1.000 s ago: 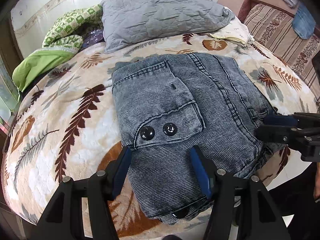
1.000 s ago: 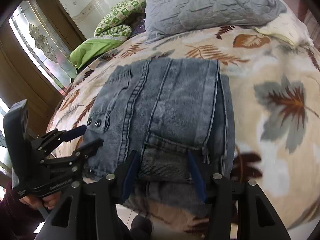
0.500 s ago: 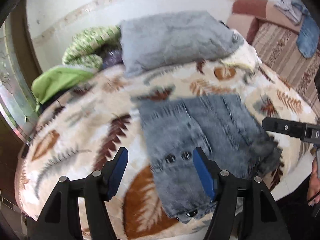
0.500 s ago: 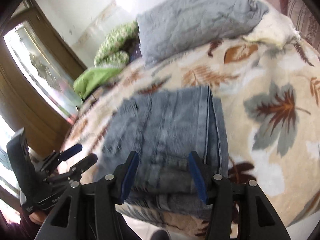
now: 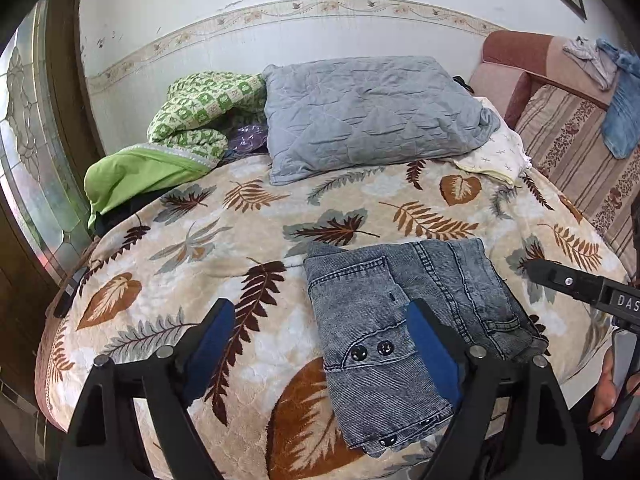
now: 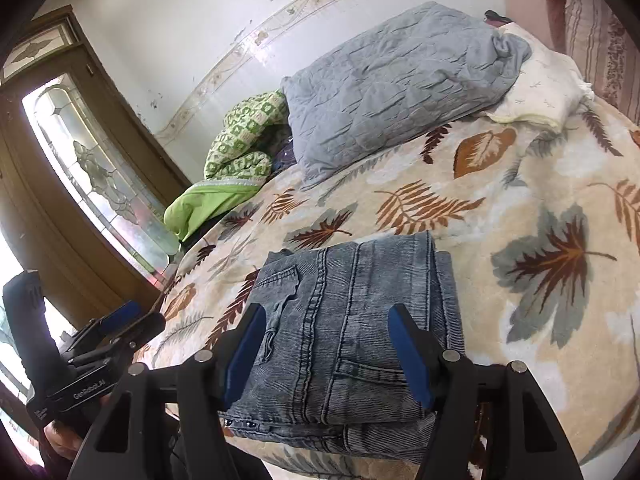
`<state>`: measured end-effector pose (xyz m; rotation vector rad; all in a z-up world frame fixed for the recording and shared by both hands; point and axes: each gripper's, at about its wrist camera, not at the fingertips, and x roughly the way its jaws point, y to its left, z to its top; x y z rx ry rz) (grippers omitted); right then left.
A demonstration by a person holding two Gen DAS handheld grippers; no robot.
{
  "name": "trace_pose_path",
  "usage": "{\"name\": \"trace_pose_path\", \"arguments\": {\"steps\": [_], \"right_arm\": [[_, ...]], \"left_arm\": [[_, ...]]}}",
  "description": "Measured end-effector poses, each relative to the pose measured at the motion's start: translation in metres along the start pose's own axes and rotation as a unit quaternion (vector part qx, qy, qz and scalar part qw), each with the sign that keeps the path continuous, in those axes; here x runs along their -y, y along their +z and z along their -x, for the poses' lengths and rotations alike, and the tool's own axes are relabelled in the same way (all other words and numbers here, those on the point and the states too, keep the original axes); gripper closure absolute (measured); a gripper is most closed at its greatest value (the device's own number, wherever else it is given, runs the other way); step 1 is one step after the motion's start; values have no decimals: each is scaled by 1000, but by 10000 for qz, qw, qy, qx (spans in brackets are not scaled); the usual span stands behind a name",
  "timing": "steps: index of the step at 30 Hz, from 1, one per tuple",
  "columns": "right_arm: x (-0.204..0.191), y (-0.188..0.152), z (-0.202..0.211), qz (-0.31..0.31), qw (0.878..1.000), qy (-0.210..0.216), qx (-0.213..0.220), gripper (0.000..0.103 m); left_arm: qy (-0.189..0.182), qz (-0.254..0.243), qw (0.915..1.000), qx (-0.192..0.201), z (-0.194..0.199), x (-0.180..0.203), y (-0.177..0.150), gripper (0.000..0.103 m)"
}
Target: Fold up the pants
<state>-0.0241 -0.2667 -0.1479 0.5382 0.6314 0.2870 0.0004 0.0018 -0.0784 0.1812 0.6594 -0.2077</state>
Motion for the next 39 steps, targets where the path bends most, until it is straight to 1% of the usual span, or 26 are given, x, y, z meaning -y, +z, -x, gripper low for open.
{"name": "trace_pose_path", "arguments": {"steps": [4,9,13,18,23,39], "right_arm": [[7,1,3,-151,9999,-43,35,35],[11,1,4,-165,9998,-96,39,34],[17,1,5,-265,9995,-133,47,31],[22,1,2,-353,9993,-153,-19,30],[26,-1,-3,-386,9989,-212,-149,30],[30,-3,-13,-427,9981,-330,-282,29]], "left_arm": [[22,87,9999,-142,-7,-3,-3,14],[2,166,9993,-341,-17,-5,-8,14],[-55,172,9986,-495,-25,-6,-12,14],[-76,252,9974,-675,-35,-10,-17,14],[-25,290,9967,-761,-42,-14,-21,14],[8,337,9948,-962,-60,-20,-27,14]]}}
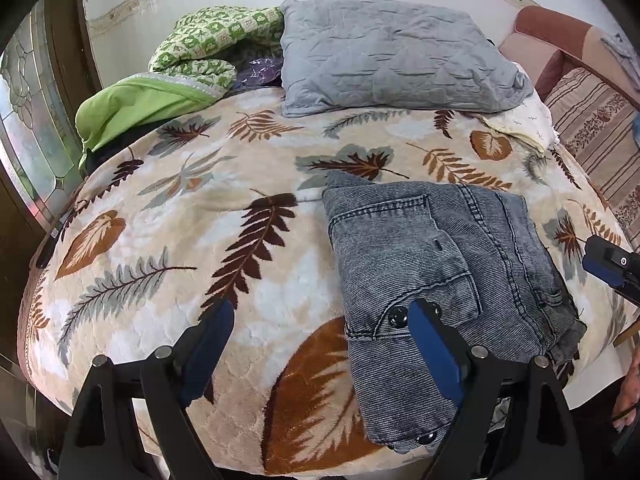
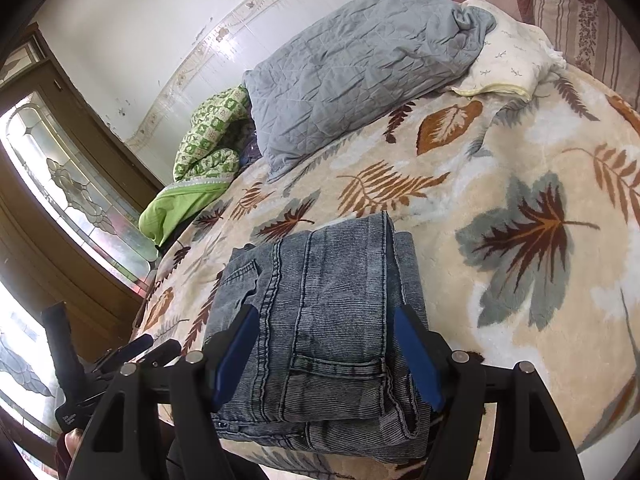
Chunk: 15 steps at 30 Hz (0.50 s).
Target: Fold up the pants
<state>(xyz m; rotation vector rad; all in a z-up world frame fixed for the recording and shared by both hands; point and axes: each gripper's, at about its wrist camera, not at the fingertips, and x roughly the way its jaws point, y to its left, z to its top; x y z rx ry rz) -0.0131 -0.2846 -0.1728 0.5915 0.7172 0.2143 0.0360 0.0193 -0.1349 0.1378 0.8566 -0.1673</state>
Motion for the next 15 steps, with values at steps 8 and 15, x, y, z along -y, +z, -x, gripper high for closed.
{"name": "trace_pose_path", "arguments": {"steps": [8,15], "right_arm": [[5,0,-5,-89,9999,-66,-90,29],[13,-1,-8,-164,9996,-158,-164,29]], "left_arm": [[-60,21,9999,-151,-11,0,-3,14],[-123,42,9997,-225,-18,0,-5,14]]}}
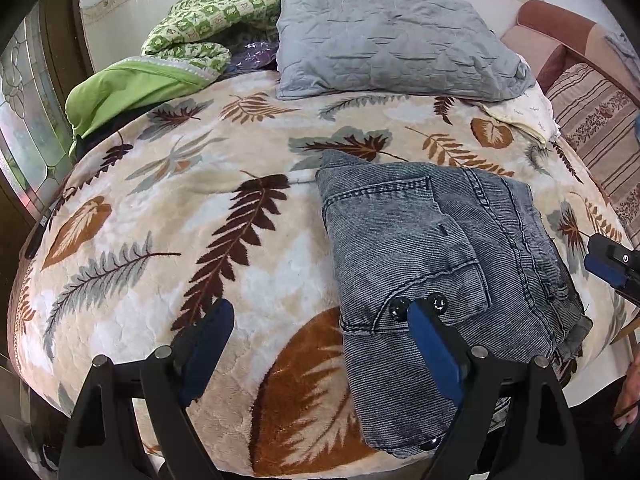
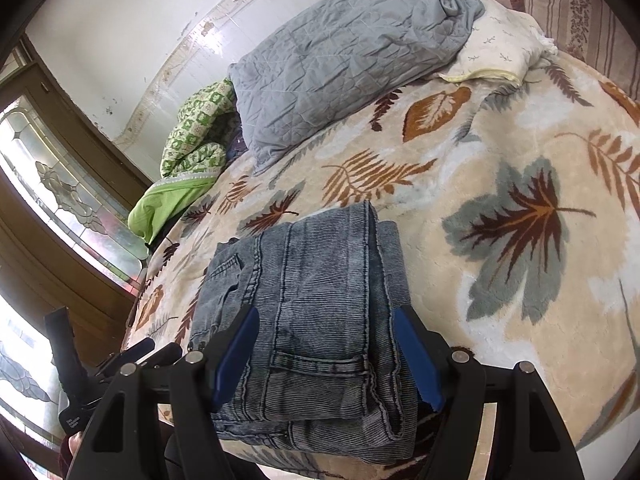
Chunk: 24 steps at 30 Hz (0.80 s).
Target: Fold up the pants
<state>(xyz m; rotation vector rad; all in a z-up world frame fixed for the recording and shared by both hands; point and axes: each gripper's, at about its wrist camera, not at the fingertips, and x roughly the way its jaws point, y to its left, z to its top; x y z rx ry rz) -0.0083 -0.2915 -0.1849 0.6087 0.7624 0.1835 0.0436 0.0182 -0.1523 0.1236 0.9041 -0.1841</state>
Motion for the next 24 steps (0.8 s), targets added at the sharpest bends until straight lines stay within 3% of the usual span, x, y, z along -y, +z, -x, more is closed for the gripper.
{"name": "trace_pose_path", "arguments": {"steps": [13,19,24], "right_arm": [[7,0,-6,-82,9998,-126,-123,29],[17,2,-10,-309,9992,-126,-198,29],[37,5,-14,-711,9971,-70,-280,29]], "left_arm": [[-285,109,9995,-130,-11,-2,1,14],[-976,444,9937,-335,-20,-16,4,14],[-1654,696,9832,-345,-21,-29,11,14]]}}
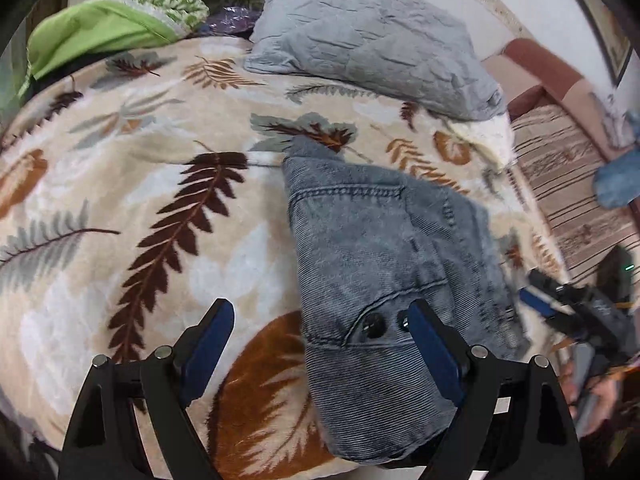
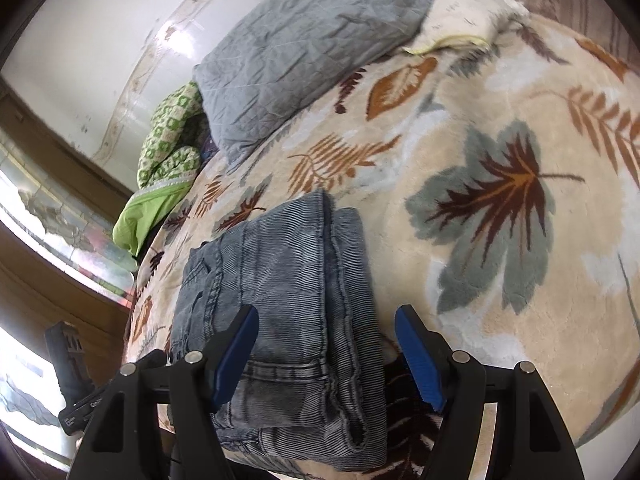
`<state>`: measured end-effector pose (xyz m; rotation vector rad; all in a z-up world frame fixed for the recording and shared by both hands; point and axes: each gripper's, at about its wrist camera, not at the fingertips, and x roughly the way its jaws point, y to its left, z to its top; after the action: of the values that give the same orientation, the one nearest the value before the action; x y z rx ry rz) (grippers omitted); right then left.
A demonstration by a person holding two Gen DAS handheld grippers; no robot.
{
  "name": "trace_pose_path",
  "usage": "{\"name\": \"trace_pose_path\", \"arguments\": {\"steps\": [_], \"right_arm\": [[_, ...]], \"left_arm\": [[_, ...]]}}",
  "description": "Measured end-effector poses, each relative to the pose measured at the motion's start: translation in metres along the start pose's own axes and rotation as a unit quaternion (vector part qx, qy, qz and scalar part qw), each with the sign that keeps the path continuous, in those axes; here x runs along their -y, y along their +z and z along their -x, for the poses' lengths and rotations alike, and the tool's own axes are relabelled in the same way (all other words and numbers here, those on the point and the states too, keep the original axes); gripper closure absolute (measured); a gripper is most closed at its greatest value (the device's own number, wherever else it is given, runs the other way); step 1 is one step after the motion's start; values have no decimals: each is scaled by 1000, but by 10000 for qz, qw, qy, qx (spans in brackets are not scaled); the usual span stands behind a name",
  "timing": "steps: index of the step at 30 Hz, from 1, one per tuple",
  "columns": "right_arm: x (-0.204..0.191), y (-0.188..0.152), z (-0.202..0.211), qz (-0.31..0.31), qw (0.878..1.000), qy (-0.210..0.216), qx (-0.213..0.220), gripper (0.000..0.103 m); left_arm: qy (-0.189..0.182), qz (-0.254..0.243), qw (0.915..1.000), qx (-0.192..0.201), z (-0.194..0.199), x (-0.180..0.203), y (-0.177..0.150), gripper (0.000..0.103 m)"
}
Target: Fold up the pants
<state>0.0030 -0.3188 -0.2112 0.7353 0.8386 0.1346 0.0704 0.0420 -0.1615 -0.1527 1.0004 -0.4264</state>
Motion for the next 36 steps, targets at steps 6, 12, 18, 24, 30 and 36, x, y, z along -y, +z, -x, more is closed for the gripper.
{"name": "trace_pose_path", "arguments": {"steps": [6,12,18,24,30,36], "right_arm": [[22,3,-11,-481,9982,227,-292,27],[28,4,-17,-574,9968,385,-411,24],[26,4,-22,-537,9960,526,-492,21],[13,2,-33,-425,9942,734,-664,20],[-3,1,-47,-206,9938,780,-768,19],[-14,-1,-55,-19,9906,971,-961,21]], "left_arm": [[-531,149,9980,-299,-13,-6,6,14],[-972,388,9921,-691,-32,-13,-1,14],[-1053,272,9910,-787,-39,-7,-2,14],[-1171,146,9892,-870,-46,1,1,14],[-1168,109,9897,-818,-55,11,7,14],[-1089,90,9911,-764,-55,13,6,14]]}}
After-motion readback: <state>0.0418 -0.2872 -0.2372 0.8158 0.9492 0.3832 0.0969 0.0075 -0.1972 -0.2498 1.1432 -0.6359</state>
